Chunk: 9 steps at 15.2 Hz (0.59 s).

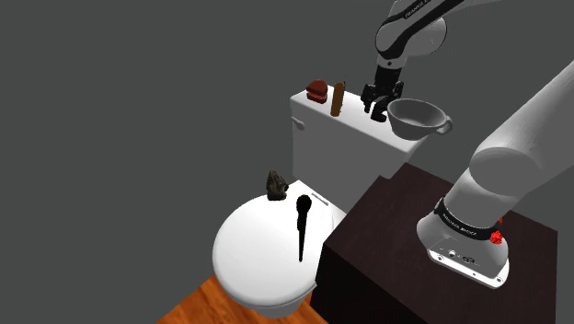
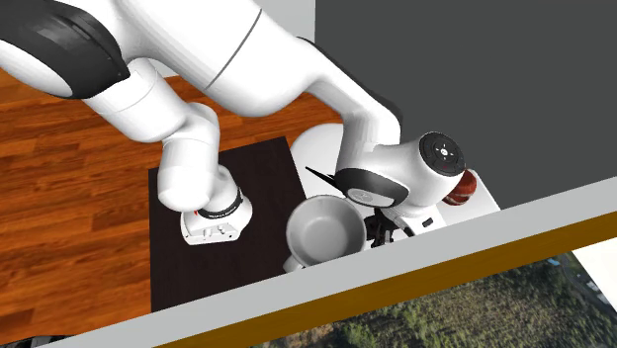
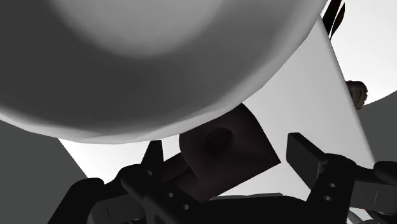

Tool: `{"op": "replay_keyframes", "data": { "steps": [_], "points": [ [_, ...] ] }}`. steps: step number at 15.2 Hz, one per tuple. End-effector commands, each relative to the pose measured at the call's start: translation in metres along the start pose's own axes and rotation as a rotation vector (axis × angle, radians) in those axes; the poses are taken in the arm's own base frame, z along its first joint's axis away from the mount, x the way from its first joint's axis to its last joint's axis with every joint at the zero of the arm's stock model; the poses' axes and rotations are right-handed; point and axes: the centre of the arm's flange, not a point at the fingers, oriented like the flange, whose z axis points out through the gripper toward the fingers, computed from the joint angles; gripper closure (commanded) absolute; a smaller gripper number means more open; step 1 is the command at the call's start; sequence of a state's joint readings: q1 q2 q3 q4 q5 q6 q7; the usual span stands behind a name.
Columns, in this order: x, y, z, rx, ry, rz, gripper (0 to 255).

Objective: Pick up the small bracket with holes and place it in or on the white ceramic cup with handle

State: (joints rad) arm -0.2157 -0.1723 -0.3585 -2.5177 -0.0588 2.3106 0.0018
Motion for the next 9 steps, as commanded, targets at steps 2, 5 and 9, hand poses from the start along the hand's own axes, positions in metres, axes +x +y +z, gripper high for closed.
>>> {"op": "replay_keyframes", "data": {
  "steps": [2,5,9],
  "points": [
    [-0.0001,-0.0001,0.0030,0.000,0.001,0.000,0],
    [-0.0001,-0.0001,0.0030,0.000,0.001,0.000,0],
    [-0.0001,-0.0001,0.0030,0.000,0.001,0.000,255]
  ]
}}
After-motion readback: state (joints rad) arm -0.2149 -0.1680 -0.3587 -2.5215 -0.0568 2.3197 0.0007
